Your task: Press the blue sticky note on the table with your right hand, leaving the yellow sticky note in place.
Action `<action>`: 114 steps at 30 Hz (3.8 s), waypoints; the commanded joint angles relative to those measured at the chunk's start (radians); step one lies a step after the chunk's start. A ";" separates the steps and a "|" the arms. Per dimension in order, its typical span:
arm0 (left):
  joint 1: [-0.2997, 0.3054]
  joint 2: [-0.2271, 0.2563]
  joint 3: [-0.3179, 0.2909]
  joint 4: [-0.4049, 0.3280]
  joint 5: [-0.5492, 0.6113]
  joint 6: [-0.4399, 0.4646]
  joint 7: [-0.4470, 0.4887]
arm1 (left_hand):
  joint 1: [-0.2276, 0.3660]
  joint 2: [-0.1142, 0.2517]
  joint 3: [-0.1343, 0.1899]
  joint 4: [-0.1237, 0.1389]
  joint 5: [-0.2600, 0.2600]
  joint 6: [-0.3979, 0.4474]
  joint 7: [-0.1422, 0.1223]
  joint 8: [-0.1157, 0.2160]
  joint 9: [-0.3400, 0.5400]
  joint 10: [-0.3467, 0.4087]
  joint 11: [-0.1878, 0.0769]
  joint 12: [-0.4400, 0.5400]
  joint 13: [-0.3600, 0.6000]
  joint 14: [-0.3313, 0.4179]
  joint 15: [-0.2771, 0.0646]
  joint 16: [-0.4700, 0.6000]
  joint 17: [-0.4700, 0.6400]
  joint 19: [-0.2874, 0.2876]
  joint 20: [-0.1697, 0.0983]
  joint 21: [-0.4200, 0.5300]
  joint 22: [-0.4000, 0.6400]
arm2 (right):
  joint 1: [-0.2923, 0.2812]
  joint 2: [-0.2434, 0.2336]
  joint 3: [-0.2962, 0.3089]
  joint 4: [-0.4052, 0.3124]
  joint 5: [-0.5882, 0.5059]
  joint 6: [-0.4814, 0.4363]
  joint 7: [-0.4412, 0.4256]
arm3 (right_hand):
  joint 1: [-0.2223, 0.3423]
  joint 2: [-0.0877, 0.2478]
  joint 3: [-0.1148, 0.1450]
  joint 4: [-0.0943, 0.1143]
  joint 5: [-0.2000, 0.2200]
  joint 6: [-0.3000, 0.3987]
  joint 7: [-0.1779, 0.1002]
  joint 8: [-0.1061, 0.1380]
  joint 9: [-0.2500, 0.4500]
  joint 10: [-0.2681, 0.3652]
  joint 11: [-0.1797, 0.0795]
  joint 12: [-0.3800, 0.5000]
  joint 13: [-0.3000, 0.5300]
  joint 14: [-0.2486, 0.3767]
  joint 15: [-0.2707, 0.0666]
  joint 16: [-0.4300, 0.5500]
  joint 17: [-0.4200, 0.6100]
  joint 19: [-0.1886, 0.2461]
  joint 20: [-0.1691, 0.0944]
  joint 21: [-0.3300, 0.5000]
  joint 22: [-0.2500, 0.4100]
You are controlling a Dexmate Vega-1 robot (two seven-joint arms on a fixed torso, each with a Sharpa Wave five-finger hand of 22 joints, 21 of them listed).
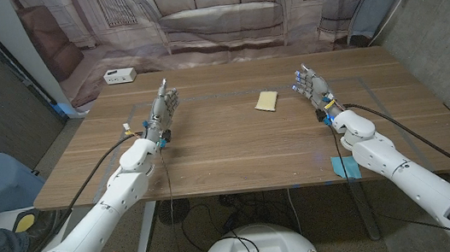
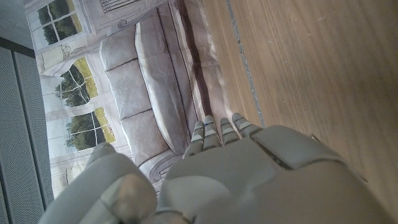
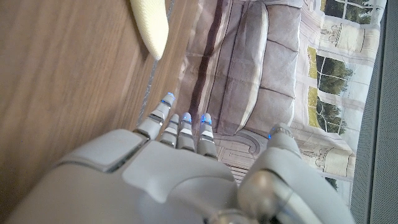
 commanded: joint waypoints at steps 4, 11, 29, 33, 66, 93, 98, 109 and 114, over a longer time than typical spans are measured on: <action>0.084 0.049 -0.029 -0.139 0.030 0.005 0.078 | 0.012 0.006 0.009 -0.004 0.004 0.019 0.007 0.007 0.002 0.032 -0.004 0.013 -0.006 0.027 0.006 0.013 0.004 0.002 0.005 0.002 0.002 | -0.027 -0.013 0.008 -0.027 -0.016 0.053 0.010 | 0.007 -0.002 0.006 0.000 0.006 0.007 0.002 0.005 0.003 0.008 0.003 0.008 0.003 0.002 0.008 0.007 0.004 0.013 -0.001 0.003 0.001; 0.104 0.077 -0.043 -0.179 0.040 0.019 0.095 | 0.019 0.011 0.010 -0.008 0.003 0.044 0.011 0.012 0.002 0.059 0.002 0.021 -0.014 0.053 0.005 0.018 0.004 0.023 0.009 0.004 0.003 | -0.064 -0.042 0.021 -0.078 -0.036 0.083 -0.003 | -0.002 -0.008 0.000 0.001 0.005 0.050 0.005 0.023 0.004 0.013 0.001 0.008 -0.001 0.011 0.005 0.007 0.003 0.022 -0.004 0.000 0.001; 0.099 0.098 -0.039 -0.186 0.059 0.023 0.074 | 0.028 0.018 0.012 -0.015 0.000 0.078 0.016 0.016 0.003 0.090 0.002 0.027 -0.024 0.088 0.007 0.020 0.004 0.055 0.011 0.005 0.003 | -0.179 -0.096 0.067 -0.186 -0.031 0.124 -0.025 | -0.008 -0.013 -0.005 0.001 0.006 0.045 0.004 0.021 0.006 0.028 -0.001 0.011 -0.004 0.023 -0.002 0.007 0.001 0.039 -0.014 -0.002 0.001; 0.099 0.104 -0.039 -0.193 0.068 0.027 0.080 | 0.031 0.019 0.012 -0.016 -0.001 0.082 0.015 0.015 0.003 0.095 0.004 0.028 -0.026 0.096 0.006 0.021 0.004 0.065 0.006 0.007 0.003 | -0.200 -0.108 0.077 -0.206 -0.031 0.138 -0.020 | -0.009 -0.013 -0.006 0.001 0.007 0.042 0.008 0.020 0.006 0.030 -0.002 0.011 -0.005 0.024 -0.001 0.006 0.001 0.040 -0.014 -0.004 0.001; 0.110 0.088 -0.020 -0.203 0.153 0.005 0.140 | 0.045 0.019 0.002 -0.034 -0.015 0.206 0.012 0.023 0.004 0.220 0.004 0.051 -0.043 0.239 -0.004 0.029 0.004 0.200 0.013 0.018 0.004 | -0.408 -0.178 0.191 -0.301 0.039 0.272 0.061 | -0.020 -0.021 -0.014 0.004 0.008 0.060 0.010 0.025 0.006 0.043 -0.001 0.011 -0.008 0.031 -0.002 0.003 0.001 0.043 -0.010 -0.013 0.001; 0.144 0.134 -0.064 -0.279 0.121 0.037 0.139 | 0.052 0.028 0.003 -0.039 -0.016 0.220 0.017 0.017 0.005 0.229 0.003 0.045 -0.044 0.246 0.000 0.019 0.005 0.191 0.025 0.002 0.004 | -0.613 -0.203 0.286 -0.462 -0.047 0.289 -0.056 | -0.022 -0.019 -0.017 0.002 0.011 0.106 0.003 0.038 0.009 0.059 -0.007 0.013 -0.011 0.048 -0.007 0.003 -0.002 0.063 -0.012 -0.016 0.001; 0.138 0.134 -0.062 -0.280 0.127 0.043 0.140 | 0.053 0.029 0.004 -0.040 -0.016 0.222 0.018 0.016 0.005 0.230 0.007 0.044 -0.044 0.247 0.000 0.018 0.005 0.192 0.025 0.000 0.004 | -0.662 -0.208 0.317 -0.486 -0.063 0.292 -0.068 | -0.023 -0.019 -0.018 0.002 0.011 0.111 0.002 0.039 0.009 0.060 -0.010 0.013 -0.011 0.051 -0.008 0.003 -0.002 0.065 -0.011 -0.017 0.001; 0.120 0.137 -0.049 -0.292 0.143 0.066 0.143 | 0.056 0.032 0.004 -0.042 -0.017 0.228 0.017 0.014 0.005 0.235 0.007 0.042 -0.044 0.251 0.000 0.015 0.005 0.196 0.023 -0.003 0.004 | -0.744 -0.184 0.367 -0.504 -0.086 0.323 -0.078 | -0.021 -0.019 -0.019 0.000 0.012 0.122 0.001 0.040 0.009 0.079 -0.010 0.017 -0.012 0.075 -0.014 0.008 -0.004 0.092 -0.018 -0.012 0.001; 0.112 0.136 -0.043 -0.294 0.147 0.077 0.142 | 0.057 0.033 0.004 -0.043 -0.017 0.229 0.018 0.013 0.005 0.235 0.005 0.041 -0.044 0.252 0.001 0.014 0.005 0.197 0.023 -0.004 0.004 | -0.774 -0.174 0.386 -0.509 -0.102 0.332 -0.078 | -0.021 -0.019 -0.019 -0.001 0.012 0.125 0.001 0.041 0.010 0.080 -0.011 0.016 -0.012 0.075 -0.014 0.007 -0.004 0.093 -0.018 -0.013 0.001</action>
